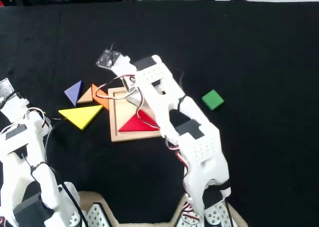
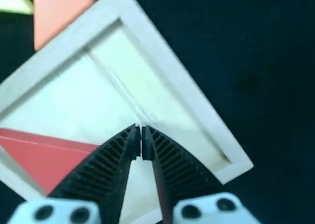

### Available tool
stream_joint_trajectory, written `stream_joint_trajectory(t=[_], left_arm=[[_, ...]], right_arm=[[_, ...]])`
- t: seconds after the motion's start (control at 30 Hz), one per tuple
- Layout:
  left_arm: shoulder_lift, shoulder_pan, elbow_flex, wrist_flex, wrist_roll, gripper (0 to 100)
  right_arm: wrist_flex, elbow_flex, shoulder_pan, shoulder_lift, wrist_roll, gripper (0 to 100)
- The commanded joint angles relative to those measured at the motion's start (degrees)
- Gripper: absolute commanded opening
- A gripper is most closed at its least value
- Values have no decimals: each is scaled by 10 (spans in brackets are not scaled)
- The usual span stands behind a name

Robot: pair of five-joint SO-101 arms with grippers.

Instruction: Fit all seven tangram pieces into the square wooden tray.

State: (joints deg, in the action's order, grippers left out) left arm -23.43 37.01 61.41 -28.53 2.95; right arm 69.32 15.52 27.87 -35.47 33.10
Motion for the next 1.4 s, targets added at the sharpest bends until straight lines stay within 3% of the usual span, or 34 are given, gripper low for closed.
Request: stream_joint_trajectory(t=[0.0, 0.2, 0.47, 0.73, 1.03, 1.37], left_arm=[[-4, -10, -7, 8, 6, 148], [-4, -10, -7, 8, 6, 148], [-4, -10, -7, 8, 6, 148], [-4, -10, -7, 8, 6, 148], [-4, -24, -5, 8, 4, 148], [-4, -38, -2, 2, 4, 148]], right_arm=[[11, -1, -13, 39, 6, 11], [47, -20, 0, 41, 52, 11], [50, -24, 13, 41, 50, 11], [51, 0, -32, 61, 49, 11], [50, -46, -105, 221, -69, 11], [-68, -319, -84, 372, -147, 11]])
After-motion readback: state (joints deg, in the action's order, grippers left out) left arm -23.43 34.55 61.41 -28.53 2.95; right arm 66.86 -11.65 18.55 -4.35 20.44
